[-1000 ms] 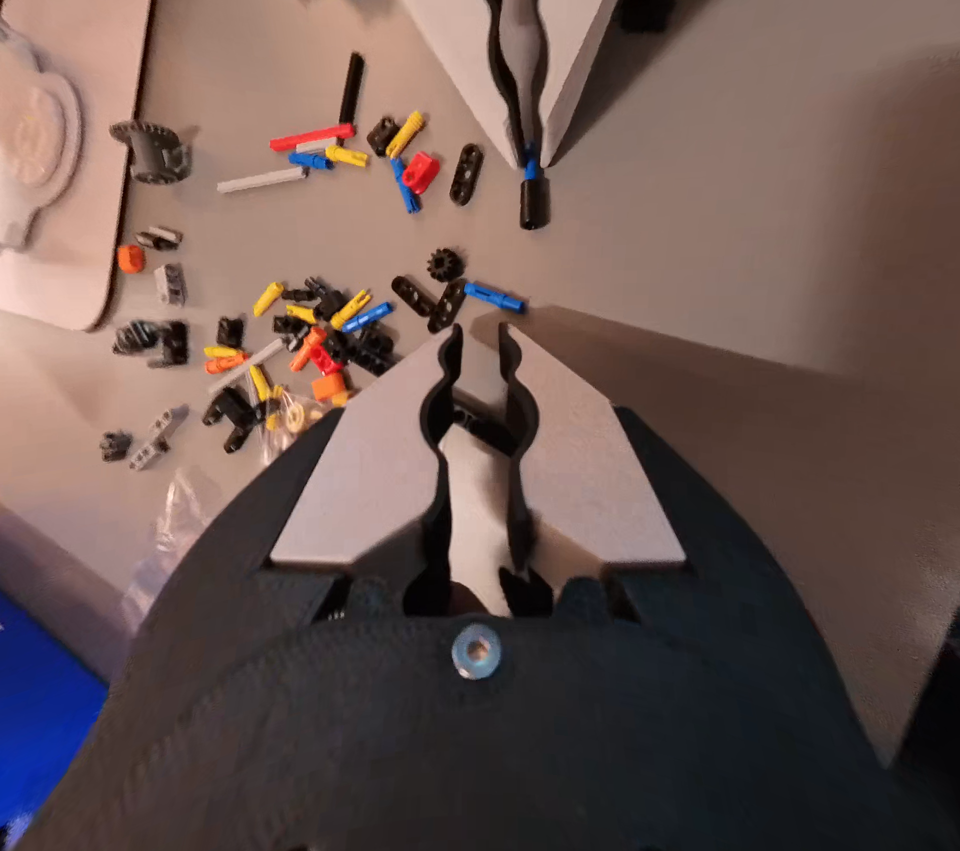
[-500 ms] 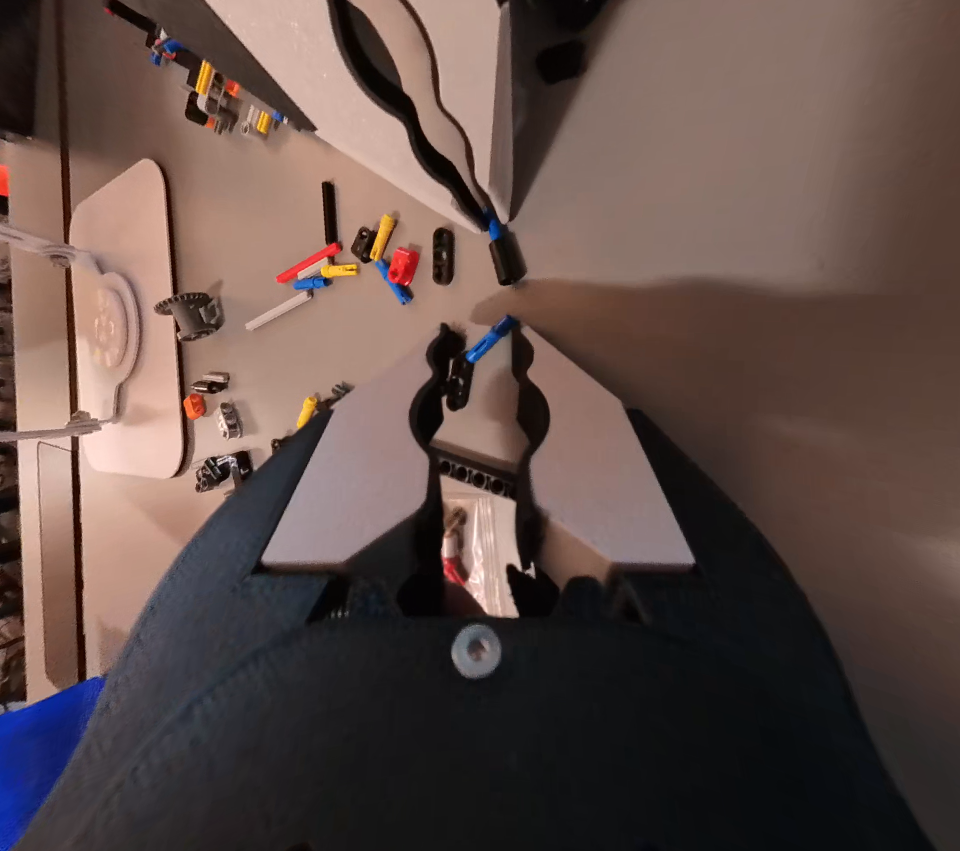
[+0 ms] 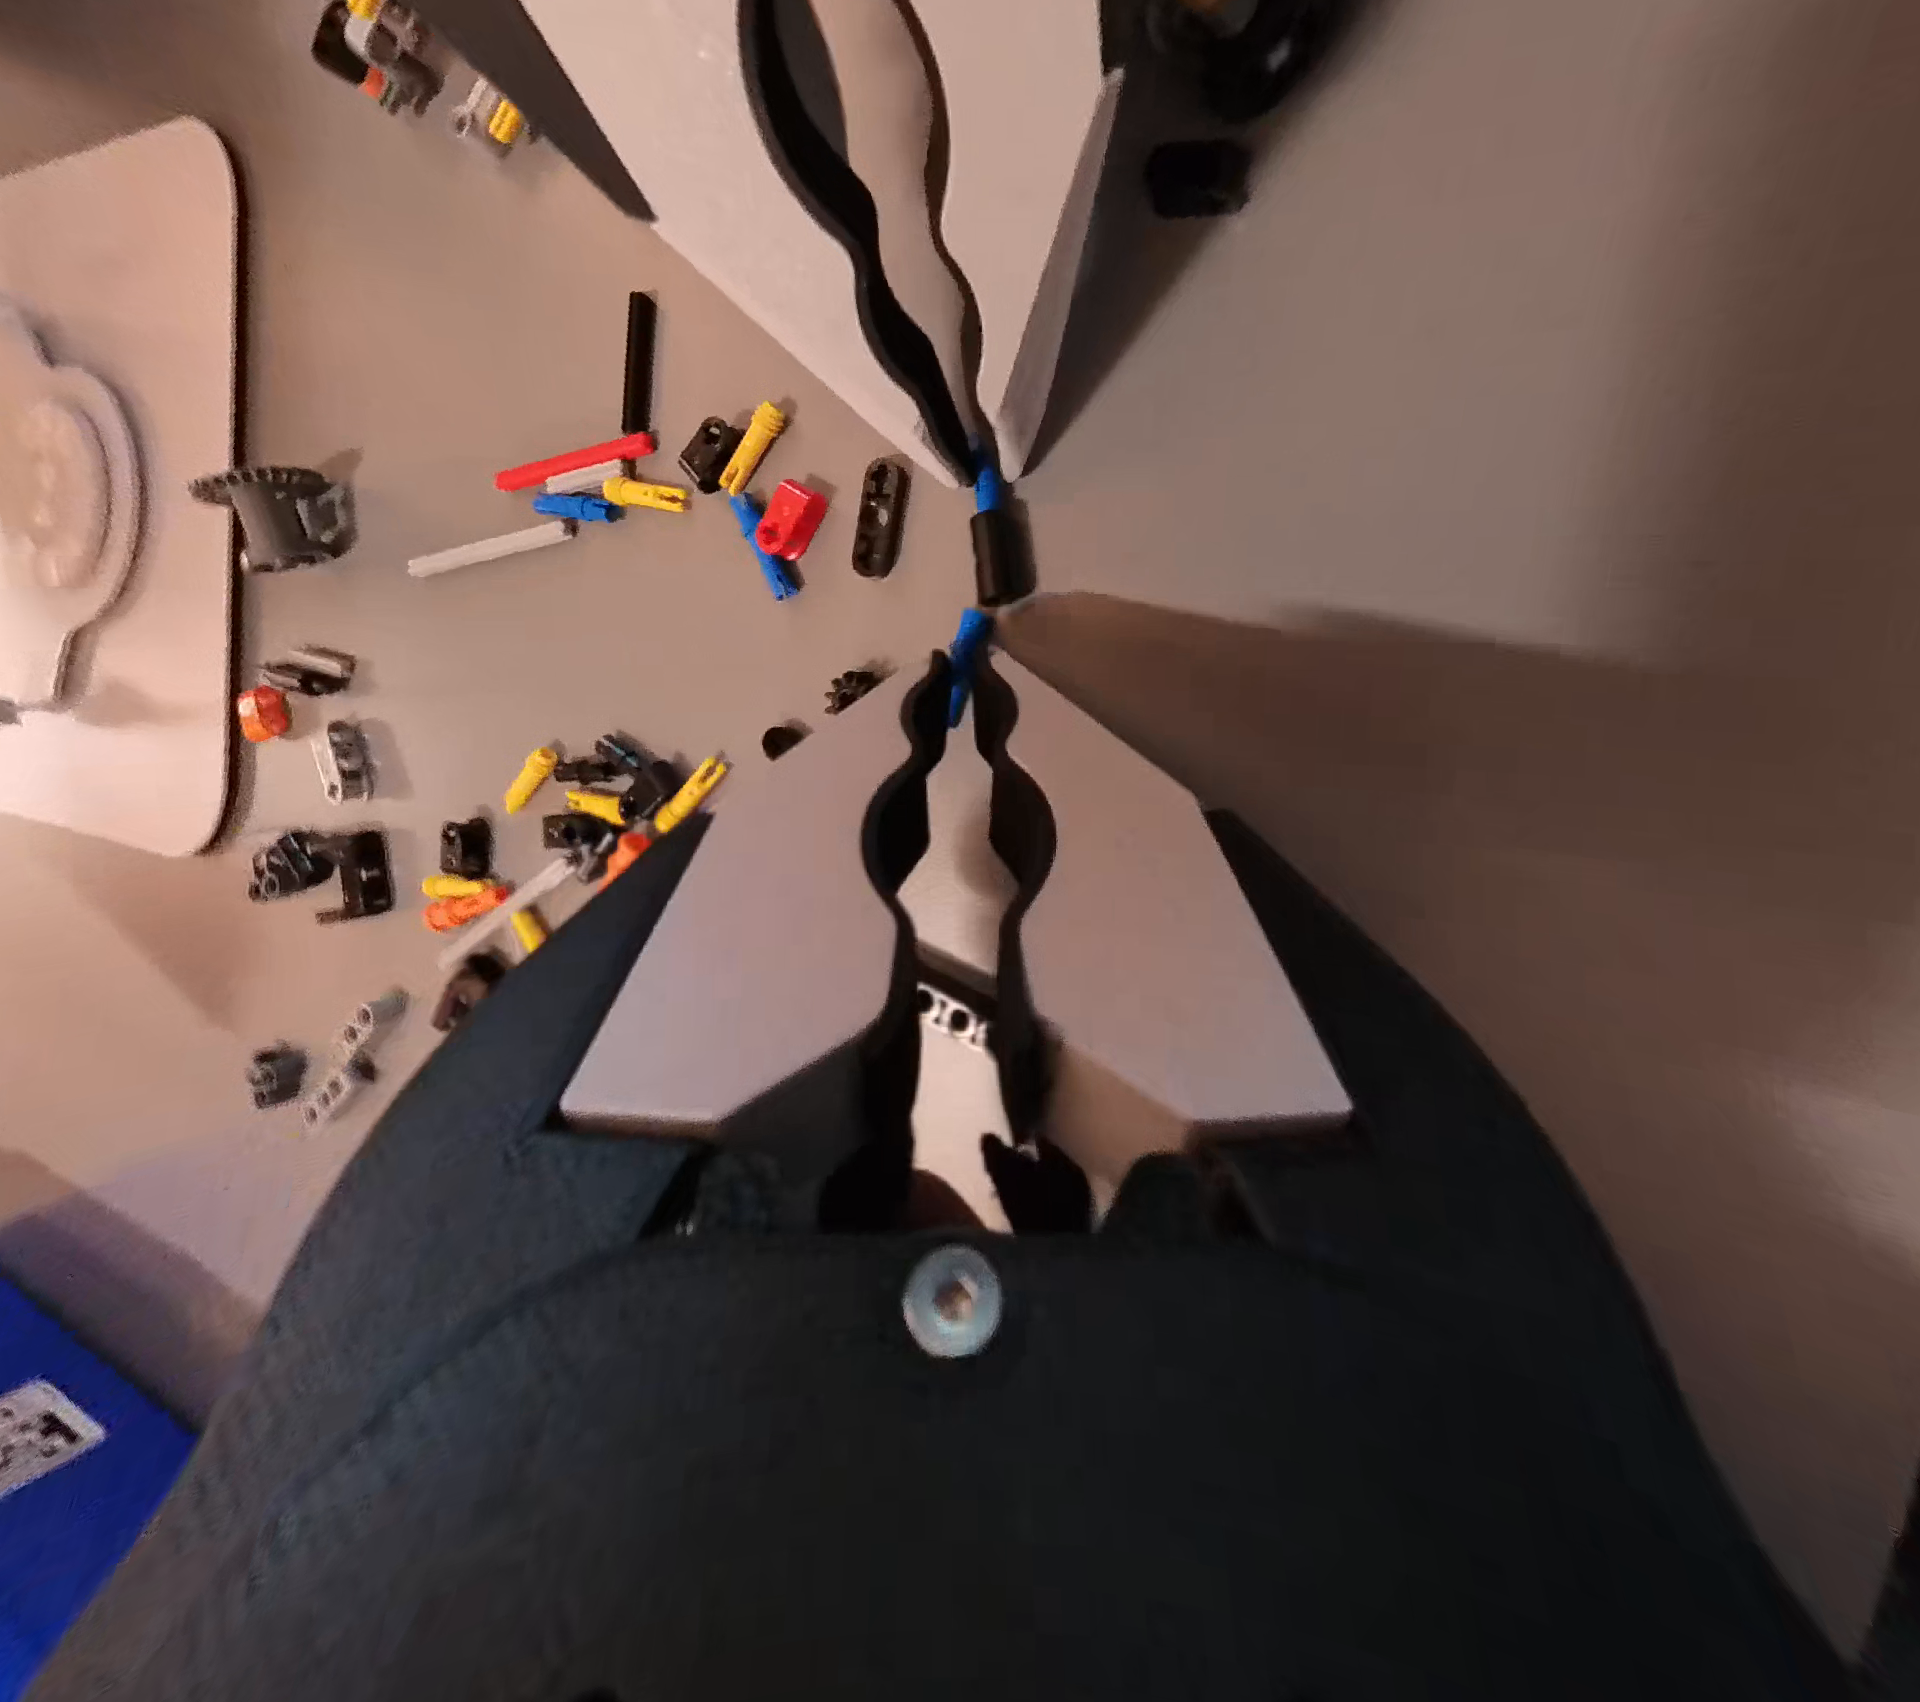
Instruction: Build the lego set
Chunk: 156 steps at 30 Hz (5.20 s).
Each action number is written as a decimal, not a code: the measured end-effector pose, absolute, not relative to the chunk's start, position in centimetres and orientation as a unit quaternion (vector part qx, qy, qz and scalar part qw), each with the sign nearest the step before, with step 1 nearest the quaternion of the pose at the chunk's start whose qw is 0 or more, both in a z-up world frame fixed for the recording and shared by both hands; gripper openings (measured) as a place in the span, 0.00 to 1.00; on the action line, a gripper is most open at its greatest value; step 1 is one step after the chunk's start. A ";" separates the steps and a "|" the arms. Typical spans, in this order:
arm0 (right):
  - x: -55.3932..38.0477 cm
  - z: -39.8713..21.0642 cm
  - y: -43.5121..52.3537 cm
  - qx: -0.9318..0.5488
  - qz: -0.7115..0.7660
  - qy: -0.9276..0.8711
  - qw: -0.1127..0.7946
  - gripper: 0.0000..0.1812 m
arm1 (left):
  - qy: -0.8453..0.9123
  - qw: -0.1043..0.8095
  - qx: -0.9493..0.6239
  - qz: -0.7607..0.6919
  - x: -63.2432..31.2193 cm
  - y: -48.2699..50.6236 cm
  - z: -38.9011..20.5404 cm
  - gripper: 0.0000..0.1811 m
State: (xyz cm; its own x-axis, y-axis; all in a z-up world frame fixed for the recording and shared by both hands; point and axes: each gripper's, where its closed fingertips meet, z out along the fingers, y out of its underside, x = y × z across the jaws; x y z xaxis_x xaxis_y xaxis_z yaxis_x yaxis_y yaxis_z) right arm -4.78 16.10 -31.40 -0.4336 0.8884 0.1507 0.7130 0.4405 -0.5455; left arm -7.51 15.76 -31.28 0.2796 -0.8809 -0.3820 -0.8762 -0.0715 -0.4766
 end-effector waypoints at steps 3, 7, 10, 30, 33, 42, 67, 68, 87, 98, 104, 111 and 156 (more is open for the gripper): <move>-4.7 -31.4 16.1 -0.488 0.206 -0.822 0.211 0.00 | 0.570 0.327 -0.754 0.012 -7.1 15.1 -31.3 0.03; -4.5 -31.4 16.2 -0.491 0.204 -0.820 0.210 0.00 | 0.548 0.343 -0.763 -0.008 -7.0 14.6 -30.9 0.06; -4.6 -31.4 16.2 -0.492 0.201 -0.820 0.212 0.00 | 0.547 0.334 -0.767 0.005 -7.9 15.0 -31.2 0.06; -4.4 -31.5 16.8 -0.503 0.146 -0.830 0.193 0.00 | 0.545 0.360 -0.757 0.011 -7.5 15.2 -31.3 0.00; -4.7 -31.5 16.9 -0.507 0.139 -0.829 0.189 0.00 | 0.547 0.362 -0.755 0.011 -7.4 15.2 -31.3 0.00; -4.5 -31.5 16.9 -0.493 0.097 -0.849 0.165 0.00 | 0.539 0.383 -0.750 0.010 -7.3 15.2 -31.3 0.00; -4.6 -31.5 17.1 -0.487 0.121 -0.850 0.159 0.00 | 0.502 0.371 -0.781 -0.017 -7.2 15.3 -31.1 0.08; -4.6 -31.5 17.1 -0.487 0.121 -0.850 0.159 0.00 | 0.495 0.369 -0.787 -0.017 -7.2 15.4 -31.2 0.08; -4.7 -31.5 17.1 -0.486 0.136 -0.848 0.163 0.01 | 0.492 0.385 -0.780 -0.025 -7.2 15.8 -31.2 0.01; -5.0 -31.5 17.2 -0.477 0.132 -0.852 0.172 0.00 | 0.511 0.383 -0.770 -0.021 -7.1 15.6 -31.4 0.00; -5.1 -31.5 17.3 -0.456 0.113 -0.863 0.185 0.00 | 0.538 0.378 -0.754 -0.004 -7.1 15.6 -31.3 0.00; -5.2 -31.4 17.4 -0.423 0.104 -0.879 0.194 0.00 | 0.570 0.362 -0.738 -0.002 -7.1 15.6 -31.4 0.00; -3.3 -28.7 18.3 -0.485 0.192 -0.814 0.254 0.02 | 0.543 0.371 -0.753 -0.015 -6.3 15.7 -31.1 0.09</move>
State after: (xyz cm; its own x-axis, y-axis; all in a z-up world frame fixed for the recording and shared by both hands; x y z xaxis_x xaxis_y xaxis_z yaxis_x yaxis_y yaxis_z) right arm -3.33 18.27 -28.75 -0.3994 0.8880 0.2280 0.6926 0.4552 -0.5595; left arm -6.28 15.74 -31.06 0.4090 -0.8290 -0.3814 -0.8074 -0.1339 -0.5746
